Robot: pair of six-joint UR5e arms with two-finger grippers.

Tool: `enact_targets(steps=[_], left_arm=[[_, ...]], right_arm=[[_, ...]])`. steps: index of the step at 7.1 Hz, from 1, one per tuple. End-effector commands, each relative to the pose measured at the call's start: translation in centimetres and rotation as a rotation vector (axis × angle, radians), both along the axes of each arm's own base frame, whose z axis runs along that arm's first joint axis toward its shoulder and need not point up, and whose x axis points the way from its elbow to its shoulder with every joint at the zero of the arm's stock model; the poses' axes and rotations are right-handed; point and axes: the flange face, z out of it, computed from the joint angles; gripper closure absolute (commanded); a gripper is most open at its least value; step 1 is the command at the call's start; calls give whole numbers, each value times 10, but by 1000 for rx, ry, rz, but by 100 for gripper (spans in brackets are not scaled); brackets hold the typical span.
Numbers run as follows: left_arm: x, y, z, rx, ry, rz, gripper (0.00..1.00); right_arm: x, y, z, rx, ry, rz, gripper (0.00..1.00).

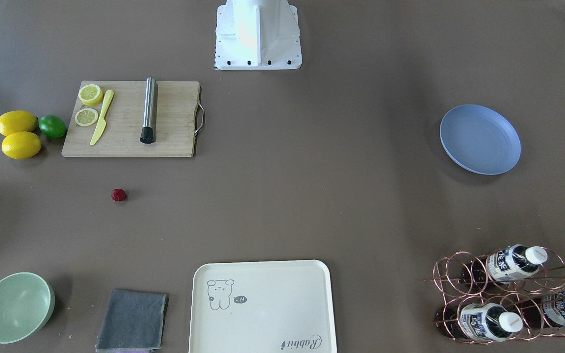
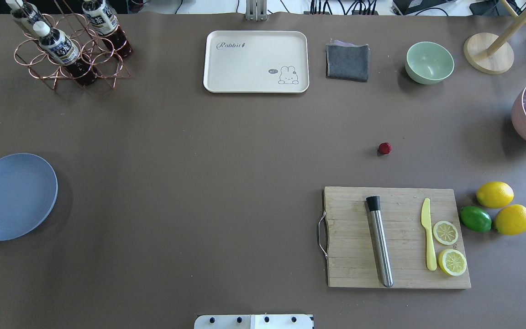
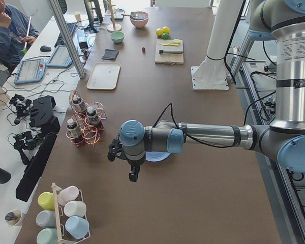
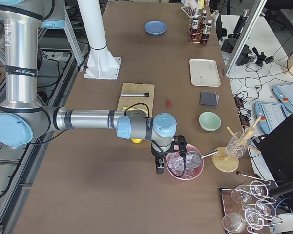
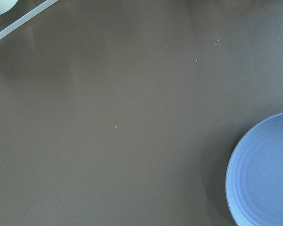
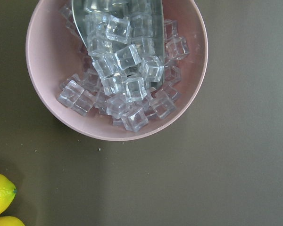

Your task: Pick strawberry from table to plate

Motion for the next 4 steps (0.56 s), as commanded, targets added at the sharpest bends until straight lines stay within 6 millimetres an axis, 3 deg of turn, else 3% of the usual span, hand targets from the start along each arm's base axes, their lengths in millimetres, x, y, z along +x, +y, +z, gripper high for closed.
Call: enact_targets(steps=[1,4], left_arm=[[1,12,6,7,0,3,0],[0,13,4,14,0,1,0]], right_arm=[[0,0,0,0,-2,0,0],[0,2,2,-4,-2,0,0]])
